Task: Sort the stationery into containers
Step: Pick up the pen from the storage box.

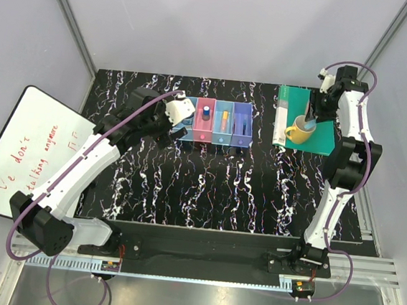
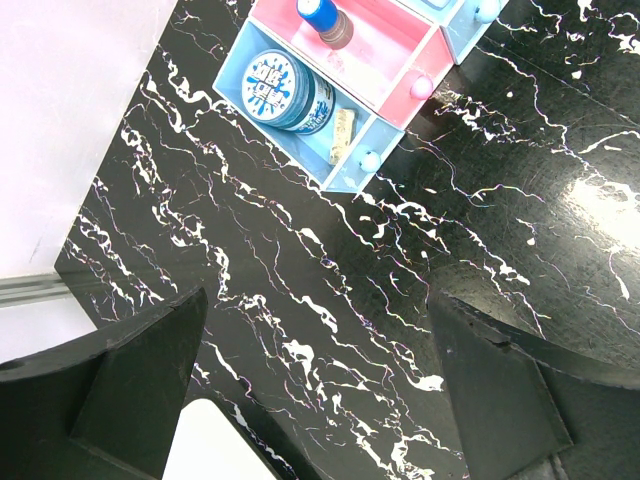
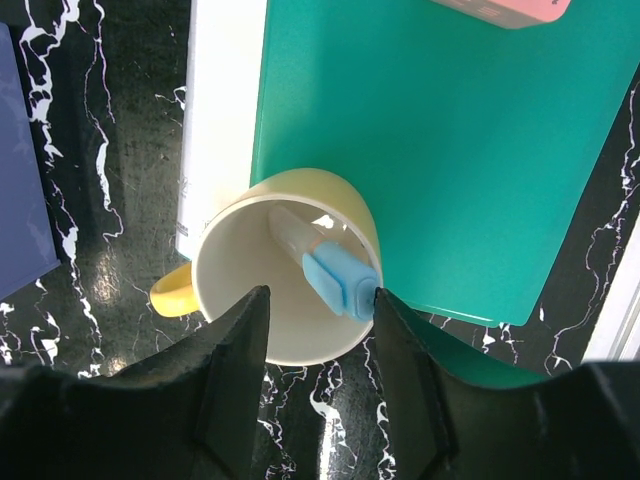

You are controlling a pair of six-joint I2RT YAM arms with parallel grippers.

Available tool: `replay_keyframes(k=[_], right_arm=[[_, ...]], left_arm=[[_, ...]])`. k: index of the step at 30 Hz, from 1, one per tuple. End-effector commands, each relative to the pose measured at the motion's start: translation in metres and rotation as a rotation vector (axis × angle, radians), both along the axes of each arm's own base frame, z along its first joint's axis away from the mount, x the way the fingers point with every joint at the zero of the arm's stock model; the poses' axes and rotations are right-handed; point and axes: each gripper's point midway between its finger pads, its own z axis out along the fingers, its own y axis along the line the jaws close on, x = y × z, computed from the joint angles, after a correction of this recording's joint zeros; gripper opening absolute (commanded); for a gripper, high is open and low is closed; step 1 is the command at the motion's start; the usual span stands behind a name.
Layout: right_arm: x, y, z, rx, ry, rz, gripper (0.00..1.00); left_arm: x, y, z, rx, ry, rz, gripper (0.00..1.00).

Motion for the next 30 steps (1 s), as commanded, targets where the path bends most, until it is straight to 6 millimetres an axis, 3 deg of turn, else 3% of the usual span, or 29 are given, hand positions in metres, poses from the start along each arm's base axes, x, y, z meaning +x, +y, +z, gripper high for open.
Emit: replay_keyframes(k=[1, 6, 30], right_arm=[[-0.0006, 0.0003, 0.026, -0.046, -0.055, 0.007, 0.56], [-0.0013, -0.0035, 0.0249, -0.066, -0.052, -0.001, 0.61], [-0.0042, 0.0058, 0.0234, -0.035, -0.046, 0.018, 0.57]], left_arm=[[0.0093, -0.0039, 0.0193, -0.029, -0.068, 0.006, 0.99], [0.0099, -0.0045, 0.0208, -0.03, -0.071, 0.004, 0.99], [0.0116, -0.0066, 0.022, -0.032, -0.073, -0.001, 0.99]])
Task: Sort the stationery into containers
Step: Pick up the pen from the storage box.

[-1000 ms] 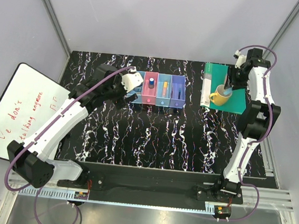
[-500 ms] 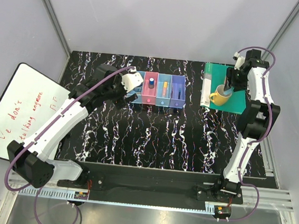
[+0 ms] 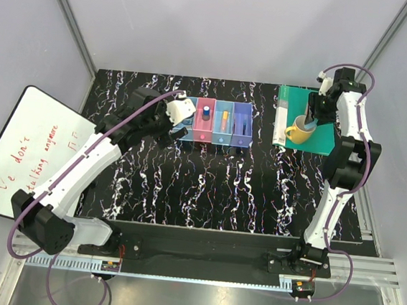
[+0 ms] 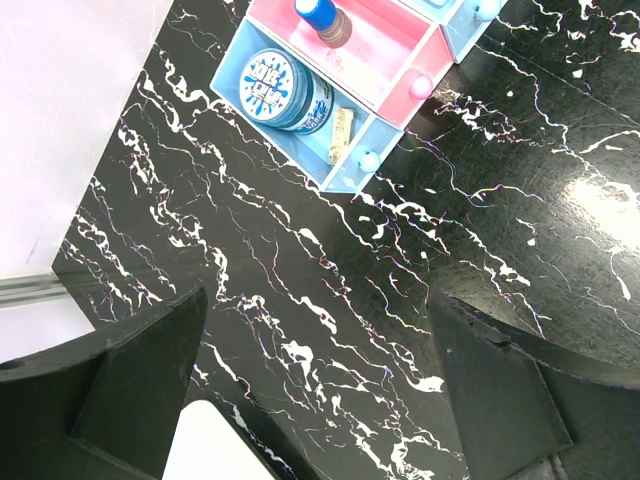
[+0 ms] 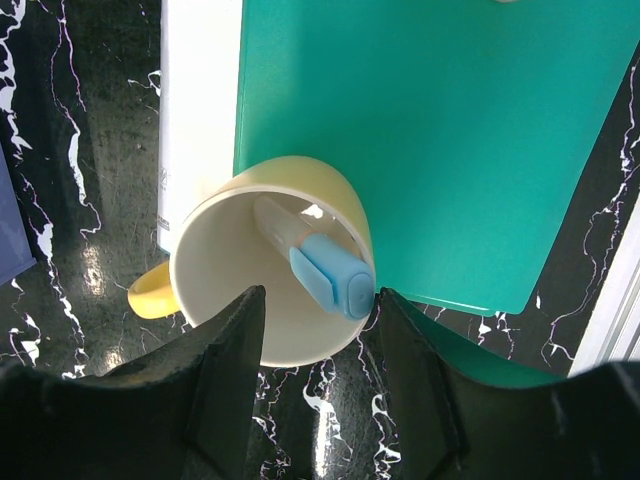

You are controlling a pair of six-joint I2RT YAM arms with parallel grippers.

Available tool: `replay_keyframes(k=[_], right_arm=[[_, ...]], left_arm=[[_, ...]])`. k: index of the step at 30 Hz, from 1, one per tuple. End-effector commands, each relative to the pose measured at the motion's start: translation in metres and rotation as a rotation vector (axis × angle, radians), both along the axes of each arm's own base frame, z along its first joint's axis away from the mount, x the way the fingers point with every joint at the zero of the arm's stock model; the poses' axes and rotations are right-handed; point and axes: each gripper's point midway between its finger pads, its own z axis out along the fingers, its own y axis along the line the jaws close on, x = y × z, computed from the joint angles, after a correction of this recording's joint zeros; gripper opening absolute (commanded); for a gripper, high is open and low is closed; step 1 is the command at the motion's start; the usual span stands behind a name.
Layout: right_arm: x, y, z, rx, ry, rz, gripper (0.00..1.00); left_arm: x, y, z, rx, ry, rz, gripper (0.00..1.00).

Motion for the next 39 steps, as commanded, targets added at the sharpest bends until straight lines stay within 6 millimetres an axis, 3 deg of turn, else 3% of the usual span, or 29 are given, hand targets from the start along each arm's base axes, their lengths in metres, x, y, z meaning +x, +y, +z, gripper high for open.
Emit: replay_keyframes(k=[1, 17, 33, 39], right_arm=[[0.001, 0.011, 0.034, 0.001, -0.076, 0.034, 0.57], [0.0, 0.031, 0.042, -0.002, -0.09, 0.077, 0.56], [-0.001, 0.035, 0.038, -0.009, -0.08, 0.094, 0.56], [-0.005, 0.035, 0.029, -0.01, -0.057, 0.1, 0.5]], left_arm=[[0.009, -0.005, 0.024, -0.034, -0.077, -0.002, 0.99], [0.009, -0.005, 0.021, -0.037, -0.072, 0.002, 0.99], [0.009, -0.005, 0.02, -0.039, -0.071, 0.002, 0.99], [0.008, -0.005, 0.02, -0.042, -0.07, 0.005, 0.99]])
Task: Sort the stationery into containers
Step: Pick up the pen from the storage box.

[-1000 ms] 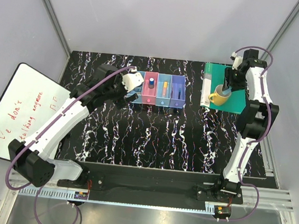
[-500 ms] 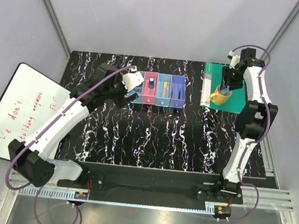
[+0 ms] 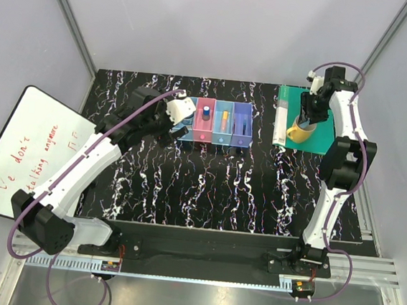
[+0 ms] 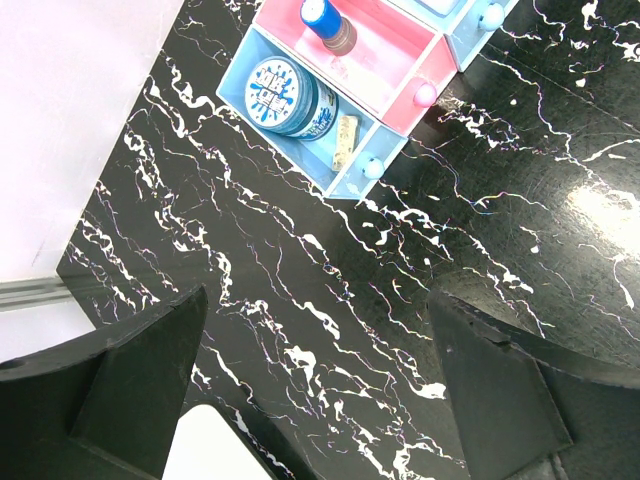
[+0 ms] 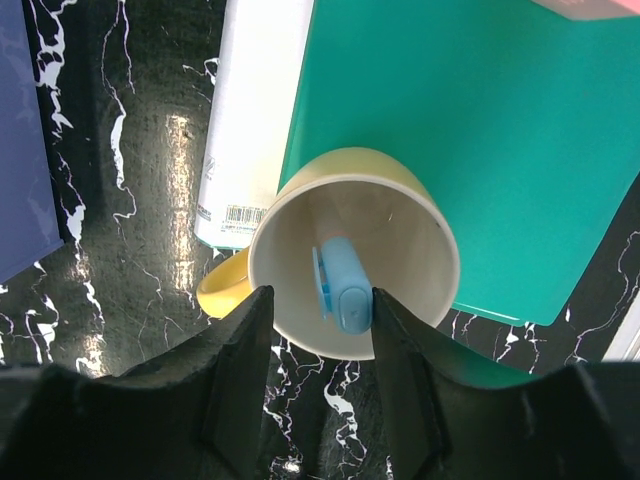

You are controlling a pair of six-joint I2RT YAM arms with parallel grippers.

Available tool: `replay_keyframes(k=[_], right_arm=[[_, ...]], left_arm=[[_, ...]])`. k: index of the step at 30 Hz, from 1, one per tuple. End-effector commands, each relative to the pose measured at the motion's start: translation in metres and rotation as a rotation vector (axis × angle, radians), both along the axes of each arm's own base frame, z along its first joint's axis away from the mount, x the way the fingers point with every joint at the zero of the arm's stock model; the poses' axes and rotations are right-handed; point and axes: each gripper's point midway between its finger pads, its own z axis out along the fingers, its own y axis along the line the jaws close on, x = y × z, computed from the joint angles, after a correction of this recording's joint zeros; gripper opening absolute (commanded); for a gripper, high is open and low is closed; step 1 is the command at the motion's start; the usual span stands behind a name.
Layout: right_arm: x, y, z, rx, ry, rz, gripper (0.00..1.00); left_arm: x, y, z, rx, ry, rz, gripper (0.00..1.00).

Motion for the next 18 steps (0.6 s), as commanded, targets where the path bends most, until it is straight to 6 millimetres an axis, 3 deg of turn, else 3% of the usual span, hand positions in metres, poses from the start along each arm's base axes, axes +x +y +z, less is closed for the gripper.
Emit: replay_keyframes(k=[1, 8, 11, 16, 18], right_arm=[[-0.004, 0.006, 0.022, -0.002, -0.045, 0.028, 0.49], [-0.001, 0.005, 0.015, -0.004, -0.037, 0.028, 0.43], [0.002, 0.004, 0.013, -0.007, -0.037, 0.026, 0.32], [0.003, 0.002, 0.019, -0.021, -0.053, 0.023, 0.06], [0.004, 0.001, 0.025, -0.029, -0.066, 0.019, 0.01]], left_arm=[[0.005, -0.004, 0.017, -0.034, -0.057, 0.002, 0.99], [0.005, -0.002, 0.016, -0.024, -0.059, 0.005, 0.99], [0.005, -0.002, 0.016, -0.027, -0.057, 0.006, 0.99], [0.005, -0.002, 0.016, -0.03, -0.057, 0.007, 0.99], [0.004, -0.003, 0.017, -0.033, -0.057, 0.006, 0.99]])
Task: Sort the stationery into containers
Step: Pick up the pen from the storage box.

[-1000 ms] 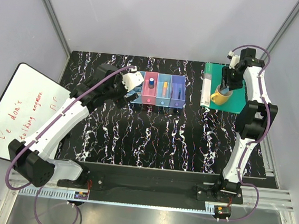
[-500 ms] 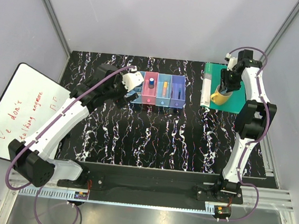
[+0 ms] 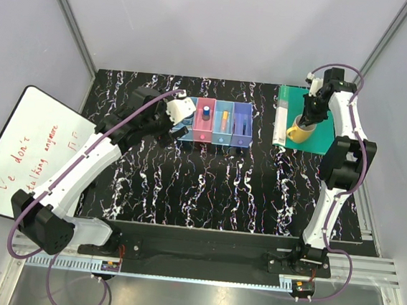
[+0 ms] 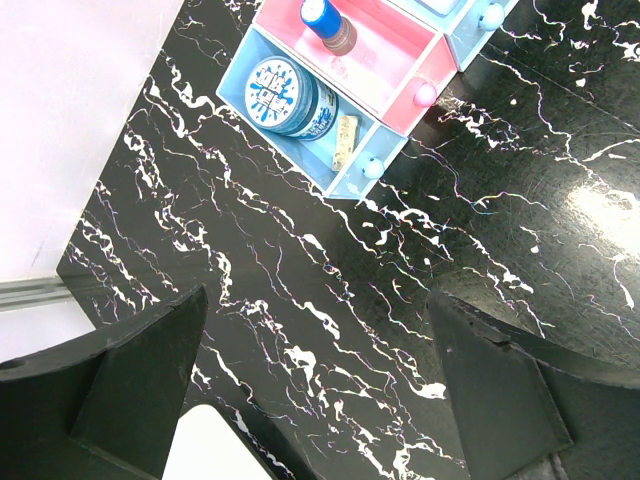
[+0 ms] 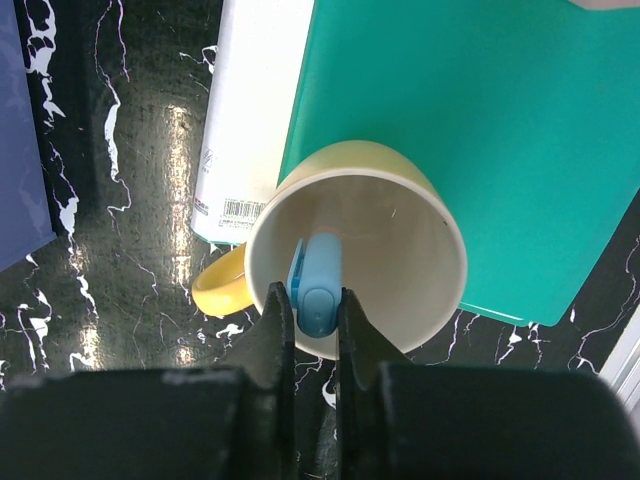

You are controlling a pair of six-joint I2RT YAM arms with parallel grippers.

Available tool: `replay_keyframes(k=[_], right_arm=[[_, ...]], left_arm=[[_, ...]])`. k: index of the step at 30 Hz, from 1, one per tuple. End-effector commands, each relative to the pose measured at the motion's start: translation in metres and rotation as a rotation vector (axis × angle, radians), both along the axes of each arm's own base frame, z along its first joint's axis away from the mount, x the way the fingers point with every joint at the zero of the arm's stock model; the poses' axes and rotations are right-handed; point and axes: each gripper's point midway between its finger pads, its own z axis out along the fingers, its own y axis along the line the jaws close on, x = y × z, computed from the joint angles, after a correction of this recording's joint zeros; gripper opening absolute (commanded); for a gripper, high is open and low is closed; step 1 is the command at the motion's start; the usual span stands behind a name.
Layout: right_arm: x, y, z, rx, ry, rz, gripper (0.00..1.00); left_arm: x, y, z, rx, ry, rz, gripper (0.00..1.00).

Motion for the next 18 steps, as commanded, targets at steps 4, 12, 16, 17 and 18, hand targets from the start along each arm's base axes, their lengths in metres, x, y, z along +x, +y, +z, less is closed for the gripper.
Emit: replay_keyframes(k=[4, 12, 16, 17, 18], right_arm=[[0.007, -0.004, 0.054, -0.052, -0.132, 0.006, 0.0], [-0.014, -0.004, 0.121, -0.078, -0.262, 0.014, 0.0], [-0.029, -0.002, 0.146, -0.085, -0.31, 0.021, 0.0], [-0.032, -0.001, 0.152, -0.081, -0.32, 0.025, 0.0], [-0.038, 0.002, 0.162, -0.077, -0.341, 0.033, 0.0]], left_arm=[[0.003, -0.002, 0.02, -0.04, -0.064, 0.007, 0.99], [-0.007, -0.005, 0.01, -0.051, -0.037, -0.023, 0.99], [-0.006, -0.013, 0.011, -0.072, -0.031, -0.053, 0.99], [-0.006, -0.019, 0.013, -0.087, -0.028, -0.079, 0.99], [-0.005, -0.023, 0.014, -0.099, -0.028, -0.094, 0.99]])
